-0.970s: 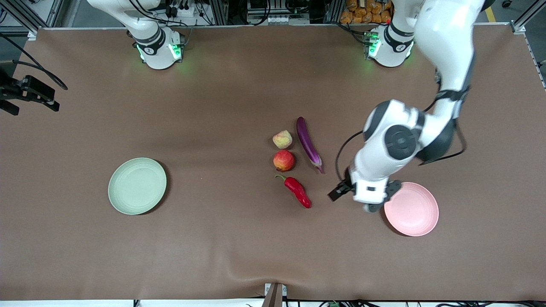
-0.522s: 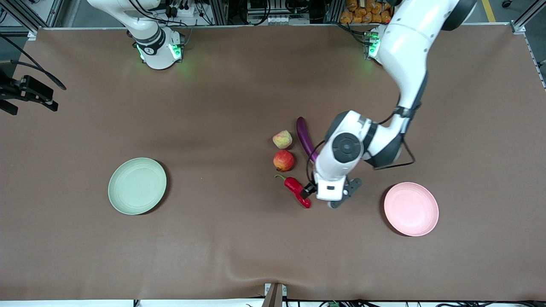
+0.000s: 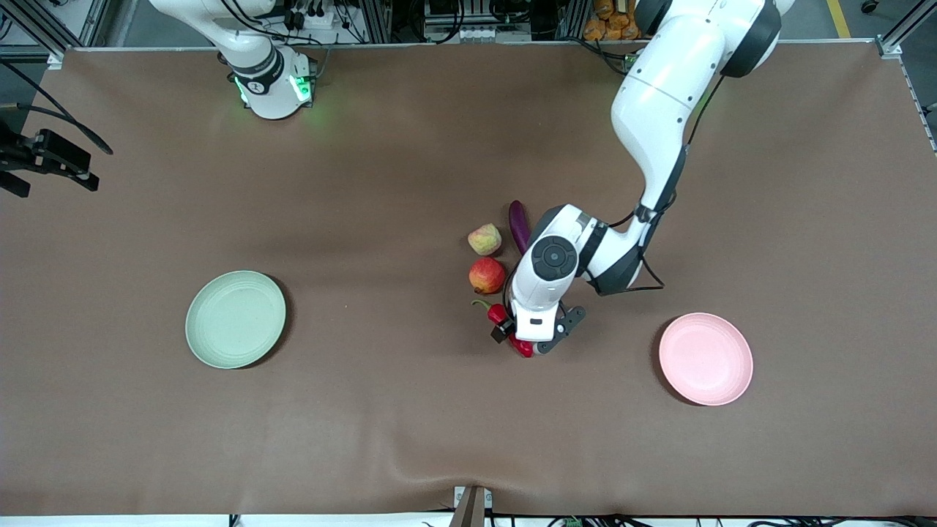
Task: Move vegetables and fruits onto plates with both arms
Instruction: 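Reach the left gripper down to the red chili pepper, then close the left gripper on the red chili and lift it, then carry the chili over the pink plate while the right gripper reaches out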
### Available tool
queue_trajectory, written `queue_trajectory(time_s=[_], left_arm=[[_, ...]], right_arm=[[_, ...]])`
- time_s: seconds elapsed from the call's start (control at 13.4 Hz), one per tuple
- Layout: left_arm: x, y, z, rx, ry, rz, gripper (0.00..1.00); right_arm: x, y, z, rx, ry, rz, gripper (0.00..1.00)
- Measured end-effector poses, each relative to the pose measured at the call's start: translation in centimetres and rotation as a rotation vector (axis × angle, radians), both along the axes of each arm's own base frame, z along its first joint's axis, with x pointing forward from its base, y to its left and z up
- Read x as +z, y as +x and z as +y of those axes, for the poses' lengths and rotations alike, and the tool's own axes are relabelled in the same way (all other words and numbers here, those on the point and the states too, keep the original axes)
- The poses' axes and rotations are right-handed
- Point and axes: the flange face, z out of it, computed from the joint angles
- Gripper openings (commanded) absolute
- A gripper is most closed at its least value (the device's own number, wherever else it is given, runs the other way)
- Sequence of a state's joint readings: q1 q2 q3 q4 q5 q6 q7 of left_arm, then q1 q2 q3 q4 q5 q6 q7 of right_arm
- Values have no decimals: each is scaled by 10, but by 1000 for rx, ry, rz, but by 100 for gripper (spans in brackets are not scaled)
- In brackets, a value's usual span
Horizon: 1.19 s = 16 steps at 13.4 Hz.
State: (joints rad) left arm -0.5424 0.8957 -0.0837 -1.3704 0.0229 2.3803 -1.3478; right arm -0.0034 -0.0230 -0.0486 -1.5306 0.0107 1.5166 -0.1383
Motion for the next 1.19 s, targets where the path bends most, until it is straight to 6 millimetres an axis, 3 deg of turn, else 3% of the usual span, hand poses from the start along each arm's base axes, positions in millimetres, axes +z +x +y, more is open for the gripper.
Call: queue_trajectory(time_s=[0.07, 0.45, 0.6, 0.75, 0.97, 1.12, 1.19], left_arm=[[-3, -1, -2, -3, 1, 0, 0], [4, 1, -7, -11, -7, -22, 0], [35, 22, 4, 13, -20, -82, 0], [89, 55, 41, 67, -40, -158, 0], [166, 94, 129, 38, -17, -210, 0], [190, 106, 184, -55, 26, -196, 0], [192, 110, 209, -101, 44, -179, 0]], right_arm=[[0, 0, 0, -1, 0, 0, 100], [0, 0, -1, -3, 1, 0, 100], [0, 0, -2, -3, 2, 0, 100], [0, 0, -2, -3, 2, 0, 100], [0, 0, -2, -4, 2, 0, 100], [0, 0, -2, -4, 2, 0, 100], [0, 0, -2, -4, 3, 1, 100]])
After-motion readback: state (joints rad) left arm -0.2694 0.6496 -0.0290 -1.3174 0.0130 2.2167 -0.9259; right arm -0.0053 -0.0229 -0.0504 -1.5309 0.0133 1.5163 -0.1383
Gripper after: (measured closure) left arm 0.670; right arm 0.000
